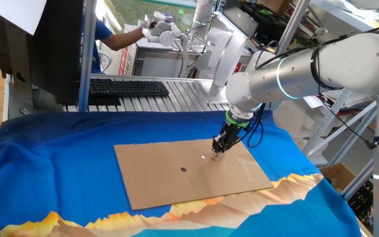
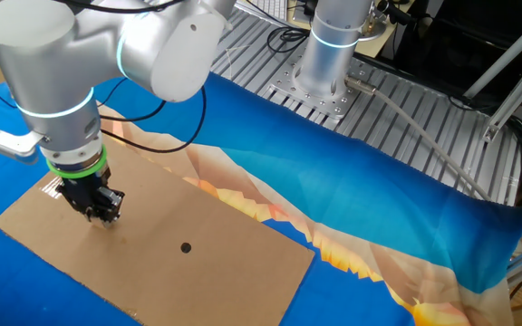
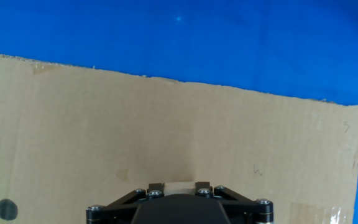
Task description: Hold a small block with the gripper and sweep it from left to right on the table
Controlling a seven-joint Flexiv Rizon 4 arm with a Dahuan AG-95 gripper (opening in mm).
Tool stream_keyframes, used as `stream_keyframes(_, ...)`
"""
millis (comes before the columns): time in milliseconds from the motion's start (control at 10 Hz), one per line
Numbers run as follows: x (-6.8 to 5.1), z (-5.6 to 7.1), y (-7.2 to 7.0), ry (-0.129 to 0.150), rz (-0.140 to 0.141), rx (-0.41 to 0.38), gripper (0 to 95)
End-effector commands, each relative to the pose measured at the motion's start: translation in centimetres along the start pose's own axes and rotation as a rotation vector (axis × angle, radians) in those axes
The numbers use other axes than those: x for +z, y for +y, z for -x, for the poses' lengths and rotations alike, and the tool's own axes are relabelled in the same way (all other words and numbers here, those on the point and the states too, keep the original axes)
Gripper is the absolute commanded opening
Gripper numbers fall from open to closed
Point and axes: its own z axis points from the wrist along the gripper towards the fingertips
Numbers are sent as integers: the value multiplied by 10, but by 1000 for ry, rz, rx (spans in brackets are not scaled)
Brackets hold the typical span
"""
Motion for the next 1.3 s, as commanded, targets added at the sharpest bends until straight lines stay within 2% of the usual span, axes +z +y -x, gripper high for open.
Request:
stream_keyframes(100,3,-2,1,1,-6,-2,0)
stream_keyframes(300,2,-2,1,-14,-13,2,0)
stream_keyframes(400,2,-2,1,-10,-18,2,0)
stream_keyframes(600,2,-2,1,-13,-2,16,0)
stream_keyframes(900,2,-2,2,-20,-26,23,0)
stream_keyframes(1000,3,-2,2,-17,-22,26,0)
stream_keyframes(1100,2,-1,4,-13,5,38,0)
stream_keyframes(1200,1,-1,6,-19,-29,39,0)
stream_keyframes(1300,0,-1,9,-22,-30,46,0)
